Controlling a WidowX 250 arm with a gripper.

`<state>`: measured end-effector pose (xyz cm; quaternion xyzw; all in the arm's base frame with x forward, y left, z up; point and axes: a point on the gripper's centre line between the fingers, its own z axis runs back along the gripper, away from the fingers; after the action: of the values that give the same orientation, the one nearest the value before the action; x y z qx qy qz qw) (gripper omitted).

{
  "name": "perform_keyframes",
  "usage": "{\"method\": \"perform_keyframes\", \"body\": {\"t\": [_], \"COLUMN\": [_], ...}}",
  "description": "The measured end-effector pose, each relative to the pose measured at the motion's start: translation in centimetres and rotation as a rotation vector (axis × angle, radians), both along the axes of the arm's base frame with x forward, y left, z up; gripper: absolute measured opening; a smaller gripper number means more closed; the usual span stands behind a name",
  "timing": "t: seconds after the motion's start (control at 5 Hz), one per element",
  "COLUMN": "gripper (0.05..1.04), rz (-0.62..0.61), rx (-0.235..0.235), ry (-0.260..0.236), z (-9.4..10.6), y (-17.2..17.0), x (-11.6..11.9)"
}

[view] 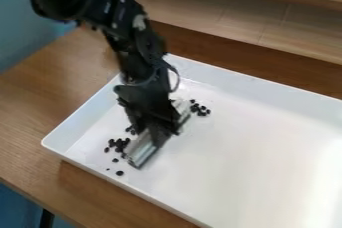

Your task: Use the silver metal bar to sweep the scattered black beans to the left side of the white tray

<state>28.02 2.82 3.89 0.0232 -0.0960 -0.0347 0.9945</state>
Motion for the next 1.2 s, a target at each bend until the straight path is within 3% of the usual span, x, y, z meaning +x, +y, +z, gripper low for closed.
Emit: {"method": "perform_keyframes", "body": {"t": [0.4, 0.8, 1.2], "gripper": [0.370, 0.370, 0.370], "rz": [-0.037, -0.097, -0.076], "rx": [0.019, 0.023, -0.019], "ry": [0.021, 0.061, -0.007], "z": [-0.1, 0.6, 4.1], "y": [2.9, 3.4, 2.0], "x": [-0.7, -1.7, -1.5]}}
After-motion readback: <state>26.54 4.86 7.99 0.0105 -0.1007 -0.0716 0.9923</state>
